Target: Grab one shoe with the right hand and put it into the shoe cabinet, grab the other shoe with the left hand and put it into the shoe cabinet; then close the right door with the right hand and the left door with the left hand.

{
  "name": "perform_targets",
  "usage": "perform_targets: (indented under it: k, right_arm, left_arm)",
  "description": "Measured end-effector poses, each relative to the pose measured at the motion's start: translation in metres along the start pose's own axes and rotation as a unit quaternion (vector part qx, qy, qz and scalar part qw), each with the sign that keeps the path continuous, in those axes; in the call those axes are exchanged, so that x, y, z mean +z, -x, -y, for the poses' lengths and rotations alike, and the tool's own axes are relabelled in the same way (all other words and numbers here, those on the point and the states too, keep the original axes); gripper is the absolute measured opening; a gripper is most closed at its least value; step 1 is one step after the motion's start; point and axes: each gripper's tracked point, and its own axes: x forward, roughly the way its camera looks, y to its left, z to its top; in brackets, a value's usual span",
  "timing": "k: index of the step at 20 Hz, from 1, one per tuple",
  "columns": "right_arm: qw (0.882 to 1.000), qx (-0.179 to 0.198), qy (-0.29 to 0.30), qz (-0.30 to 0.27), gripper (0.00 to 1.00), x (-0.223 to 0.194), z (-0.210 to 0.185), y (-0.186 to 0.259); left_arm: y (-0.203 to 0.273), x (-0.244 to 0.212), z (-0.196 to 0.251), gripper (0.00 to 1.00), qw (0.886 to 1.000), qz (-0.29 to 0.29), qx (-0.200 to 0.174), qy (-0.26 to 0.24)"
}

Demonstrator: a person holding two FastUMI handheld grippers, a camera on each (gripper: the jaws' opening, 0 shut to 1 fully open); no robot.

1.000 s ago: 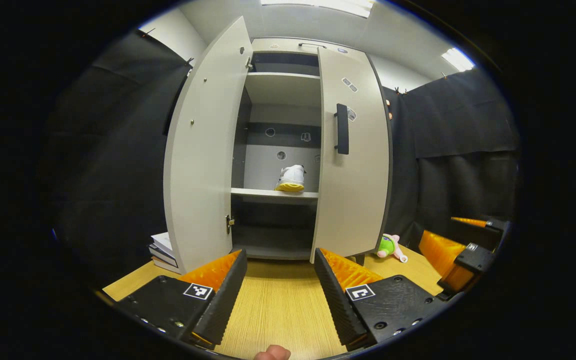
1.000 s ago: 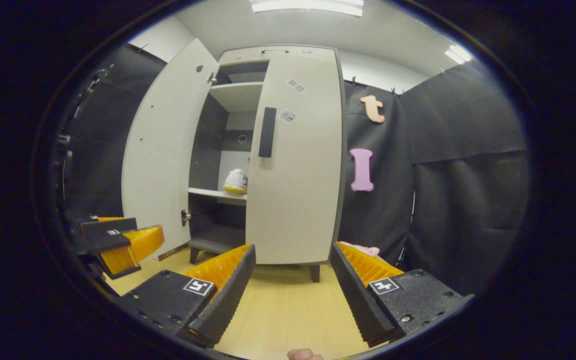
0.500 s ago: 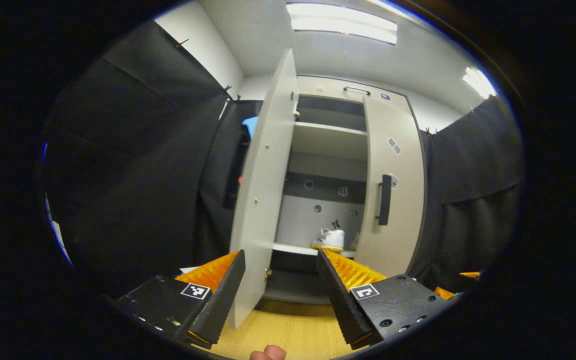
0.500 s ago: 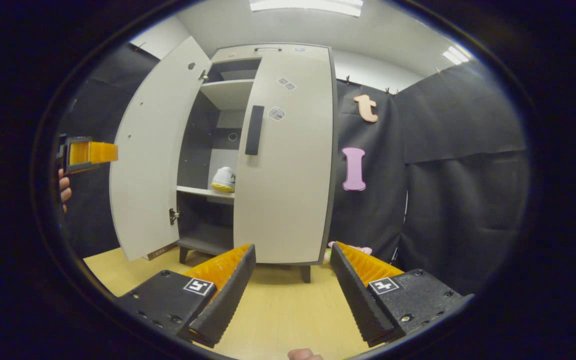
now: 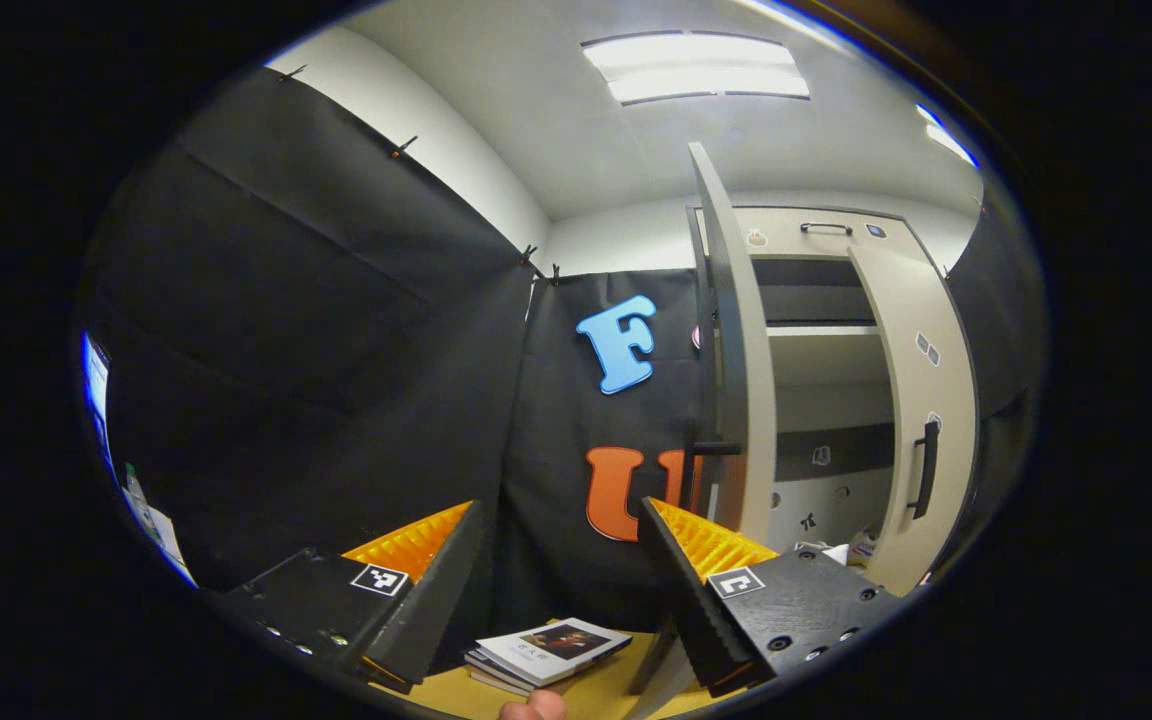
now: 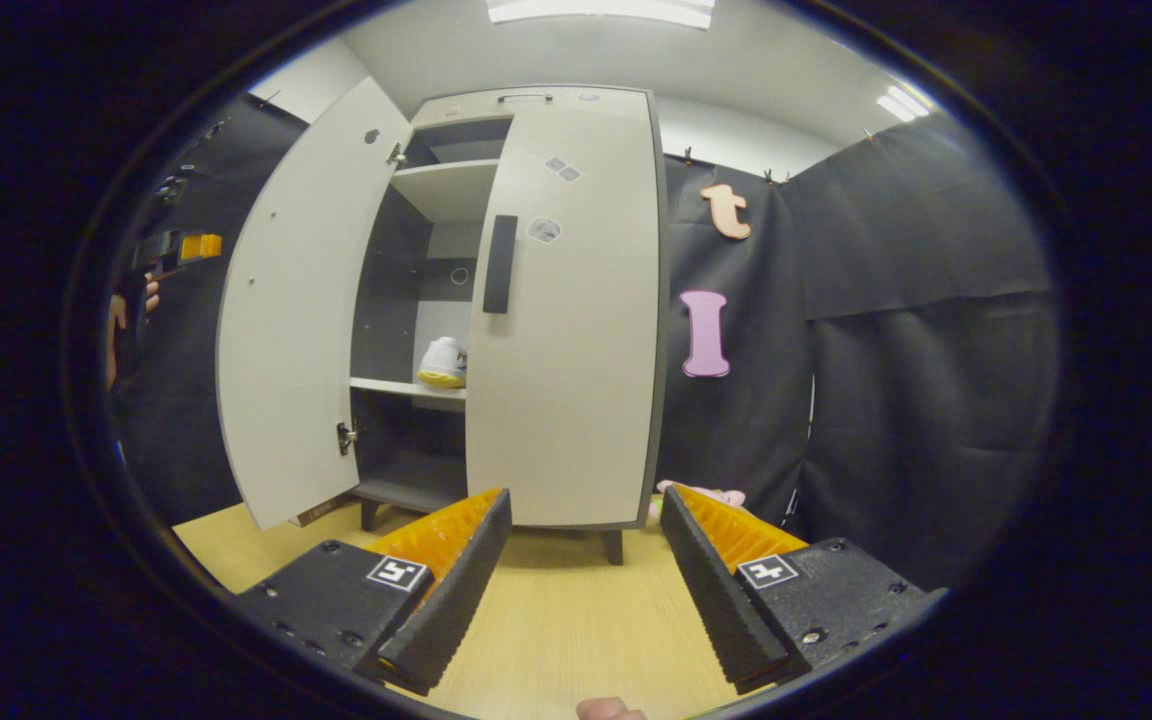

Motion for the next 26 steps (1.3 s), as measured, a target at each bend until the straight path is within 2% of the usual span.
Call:
perform_targets:
  k: [2,5,7,8,10,13,14,15,18,23,25,26]
  right_arm:
    - [1.0,-0.003,-0.001,-0.001,0.98,0.002,0.003,-0.001]
    - [1.0,-0.01,0.003,0.005,0.98,0.01,0.005,-0.004]
    - [1.0,-0.008,0.001,0.004,0.98,0.01,0.004,-0.006]
    - [1.0,-0.006,-0.001,0.003,0.94,0.01,0.002,-0.006]
    - [1.0,-0.004,-0.001,0.003,0.98,0.011,-0.002,-0.007]
    - [1.0,0.004,-0.006,0.0,0.98,0.009,-0.009,-0.008]
    - [1.0,0.008,-0.007,-0.003,0.94,0.008,-0.012,-0.009]
    - [1.0,0.01,-0.007,-0.004,0.98,0.007,-0.013,-0.009]
    - [1.0,0.014,-0.007,-0.002,0.98,0.008,-0.016,-0.008]
    - [1.0,-0.002,-0.011,-0.001,0.98,0.011,0.0,-0.008]
    - [1.0,-0.012,-0.012,0.002,0.98,0.011,0.008,-0.007]
    - [1.0,-0.017,-0.013,0.002,1.0,0.011,0.011,-0.007]
  left_arm:
    - [-0.015,-0.018,-0.004,0.95,1.0,-0.029,0.002,0.0]
    - [-0.02,-0.027,0.001,0.95,0.998,-0.056,-0.012,0.028]
    - [-0.021,-0.025,0.001,0.94,0.998,-0.049,-0.019,0.024]
    - [-0.025,-0.025,0.001,0.93,0.999,-0.046,-0.023,0.016]
    - [-0.028,-0.024,0.001,0.93,0.999,-0.043,-0.023,0.002]
    - [-0.026,-0.021,0.009,0.93,0.998,-0.04,-0.037,-0.012]
    - [-0.026,-0.021,0.014,0.92,0.998,-0.04,-0.046,-0.01]
    - [-0.024,-0.022,0.025,0.92,0.997,-0.045,-0.06,0.0]
    - [-0.01,-0.024,0.073,0.92,0.99,-0.062,-0.117,0.039]
    - [-0.009,-0.017,0.162,0.92,0.981,-0.045,-0.181,0.05]
    - [-0.011,-0.019,0.2,0.93,0.974,-0.054,-0.212,0.061]
    - [-0.011,-0.02,0.215,1.0,0.972,-0.057,-0.22,0.062]
